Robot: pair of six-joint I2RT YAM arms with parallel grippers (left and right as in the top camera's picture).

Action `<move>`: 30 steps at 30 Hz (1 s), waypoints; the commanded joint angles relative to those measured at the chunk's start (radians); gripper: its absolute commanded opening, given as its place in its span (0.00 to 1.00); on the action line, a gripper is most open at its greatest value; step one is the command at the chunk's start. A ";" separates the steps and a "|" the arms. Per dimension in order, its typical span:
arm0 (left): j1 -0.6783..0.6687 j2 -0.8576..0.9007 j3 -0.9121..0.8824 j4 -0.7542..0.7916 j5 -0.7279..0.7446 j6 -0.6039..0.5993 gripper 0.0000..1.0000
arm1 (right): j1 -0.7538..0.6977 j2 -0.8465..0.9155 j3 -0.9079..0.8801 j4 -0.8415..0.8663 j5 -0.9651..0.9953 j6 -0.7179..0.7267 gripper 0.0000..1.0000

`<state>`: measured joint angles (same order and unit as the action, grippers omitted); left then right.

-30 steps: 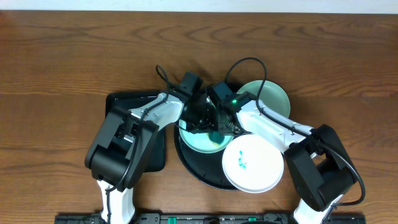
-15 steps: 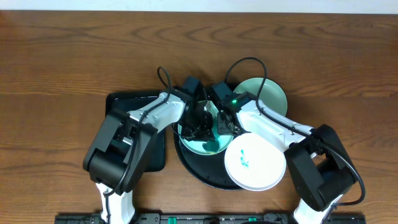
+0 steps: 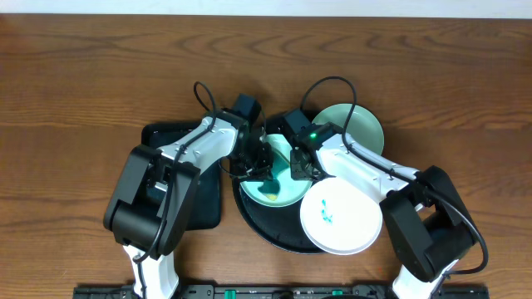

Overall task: Clean dirty plates on tray and stack at the side
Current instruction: 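Scrub the mint plate surface with the sponge in the left gripper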

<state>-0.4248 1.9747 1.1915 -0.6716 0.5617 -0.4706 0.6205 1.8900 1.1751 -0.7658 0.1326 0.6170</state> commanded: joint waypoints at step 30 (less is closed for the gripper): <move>0.035 -0.072 0.208 -0.203 -0.159 0.078 0.07 | 0.006 0.050 -0.033 0.026 -0.028 -0.020 0.01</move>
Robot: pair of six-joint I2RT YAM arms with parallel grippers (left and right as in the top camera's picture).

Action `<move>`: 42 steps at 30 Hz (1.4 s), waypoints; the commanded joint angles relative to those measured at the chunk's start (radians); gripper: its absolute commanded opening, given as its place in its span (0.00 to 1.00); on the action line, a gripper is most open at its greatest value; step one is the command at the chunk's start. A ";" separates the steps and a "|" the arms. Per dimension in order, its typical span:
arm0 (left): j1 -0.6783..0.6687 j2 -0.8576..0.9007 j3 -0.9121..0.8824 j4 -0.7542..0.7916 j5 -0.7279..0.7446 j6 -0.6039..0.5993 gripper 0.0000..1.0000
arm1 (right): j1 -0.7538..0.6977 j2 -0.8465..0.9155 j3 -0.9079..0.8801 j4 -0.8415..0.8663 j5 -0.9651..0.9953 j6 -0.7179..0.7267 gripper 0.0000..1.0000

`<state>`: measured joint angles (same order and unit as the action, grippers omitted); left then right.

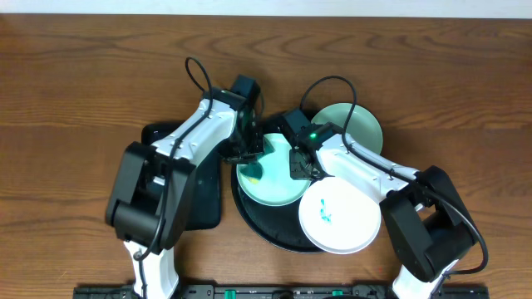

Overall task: Clean dirty plates on tray and stack at the side
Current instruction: 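Scrub the mint plate surface with the sponge in the left gripper, then withdraw the left gripper with the sponge back over the black tray, then lift the mint plate with the right gripper and carry it rightward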

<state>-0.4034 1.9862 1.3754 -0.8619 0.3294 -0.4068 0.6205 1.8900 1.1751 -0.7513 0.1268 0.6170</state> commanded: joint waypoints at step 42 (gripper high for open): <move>0.444 -0.264 -0.035 -0.280 -0.275 0.100 0.08 | 0.008 -0.149 0.161 -0.098 -0.089 -0.022 0.01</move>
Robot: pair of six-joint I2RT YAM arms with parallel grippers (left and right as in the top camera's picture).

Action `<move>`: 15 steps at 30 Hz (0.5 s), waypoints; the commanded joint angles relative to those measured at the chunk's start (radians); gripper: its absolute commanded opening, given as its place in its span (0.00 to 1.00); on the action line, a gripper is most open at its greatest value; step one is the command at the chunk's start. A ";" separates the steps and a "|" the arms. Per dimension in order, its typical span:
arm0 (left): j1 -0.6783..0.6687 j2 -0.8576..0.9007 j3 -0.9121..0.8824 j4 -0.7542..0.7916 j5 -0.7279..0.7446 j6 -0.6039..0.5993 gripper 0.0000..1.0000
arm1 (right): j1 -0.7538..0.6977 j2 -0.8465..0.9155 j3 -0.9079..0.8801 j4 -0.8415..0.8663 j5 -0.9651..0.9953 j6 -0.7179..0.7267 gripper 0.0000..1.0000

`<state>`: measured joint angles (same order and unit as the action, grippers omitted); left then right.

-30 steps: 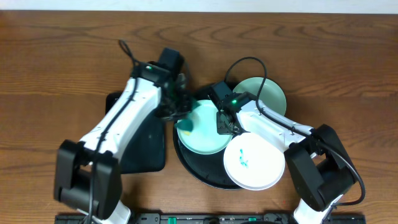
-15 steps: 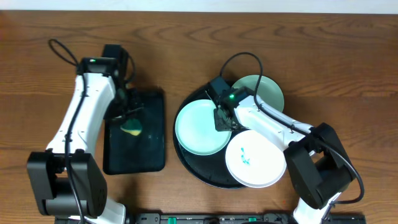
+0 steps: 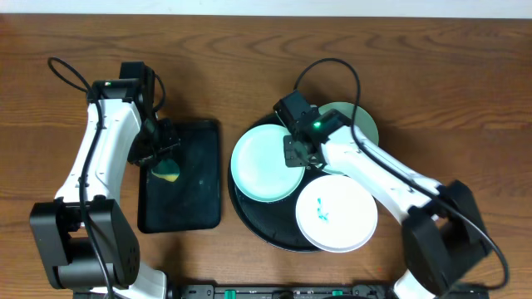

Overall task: Clean dirty plates on tray and stack at the side
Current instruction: 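Lift the mint plate with the right gripper and carry it rightward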

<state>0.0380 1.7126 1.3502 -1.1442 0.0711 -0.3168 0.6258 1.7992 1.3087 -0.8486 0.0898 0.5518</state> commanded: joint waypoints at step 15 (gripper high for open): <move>0.003 0.009 -0.010 0.008 -0.016 0.012 0.08 | -0.017 -0.099 0.027 -0.034 -0.092 0.177 0.01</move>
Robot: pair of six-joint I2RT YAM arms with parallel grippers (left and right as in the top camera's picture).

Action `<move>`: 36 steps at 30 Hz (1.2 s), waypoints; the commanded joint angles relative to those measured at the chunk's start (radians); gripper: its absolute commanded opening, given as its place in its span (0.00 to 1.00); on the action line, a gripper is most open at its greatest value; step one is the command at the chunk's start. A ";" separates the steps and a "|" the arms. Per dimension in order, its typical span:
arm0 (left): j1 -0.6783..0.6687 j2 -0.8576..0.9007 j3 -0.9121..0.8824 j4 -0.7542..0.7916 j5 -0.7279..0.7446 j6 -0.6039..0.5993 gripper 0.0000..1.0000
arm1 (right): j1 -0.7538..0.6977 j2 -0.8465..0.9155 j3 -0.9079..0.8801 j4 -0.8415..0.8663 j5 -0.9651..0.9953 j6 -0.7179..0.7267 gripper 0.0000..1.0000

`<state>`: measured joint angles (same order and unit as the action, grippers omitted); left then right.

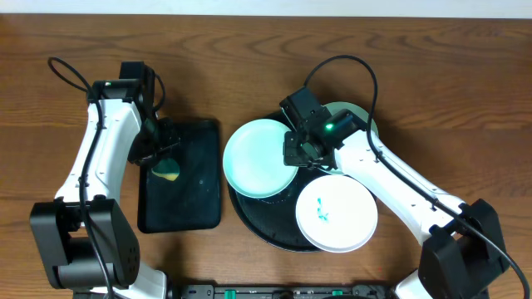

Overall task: Clean dirty plates on tray and stack at the side
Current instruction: 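Lift the mint plate with the right gripper and carry it rightward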

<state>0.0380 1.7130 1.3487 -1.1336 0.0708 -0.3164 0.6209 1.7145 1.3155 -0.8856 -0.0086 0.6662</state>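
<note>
My right gripper (293, 154) is shut on the right rim of a clean mint plate (253, 158). The plate hangs over the left part of the round black tray (258, 223) and juts past its edge. A white plate (342, 223) with a teal smear (322, 213) lies at the tray's front right. A pale green plate (367, 126) lies at the back right, mostly hidden under my right arm. My left gripper (164, 158) is over the black rectangular tray (195, 195), shut on a yellow-green sponge (169, 174).
The rectangular tray lies left of the round one with a narrow gap between them. Brown wooden table (432, 75) runs all around. Cables loop above both arms.
The mint plate, held by my right gripper, sits a little further left and now overhangs the round tray's edge. My right arm's elbow has swung outward. The left arm and sponge have not moved.
First my left gripper pressed the sponge on the stained mint plate while my right gripper held its rim. Then the sponge was at the plate's left edge and the stain was gone. Later the sponge was over the rectangular tray. Now my right gripper holds the clean plate further left.
</note>
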 commanded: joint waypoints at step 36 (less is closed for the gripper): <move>0.003 0.009 -0.010 -0.010 -0.016 0.029 0.08 | -0.331 -0.016 0.021 0.170 -0.390 -0.655 0.01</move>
<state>0.0380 1.7130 1.3487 -1.1378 0.0711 -0.3058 0.2966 1.7145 1.3155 -0.7067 -0.4290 0.0902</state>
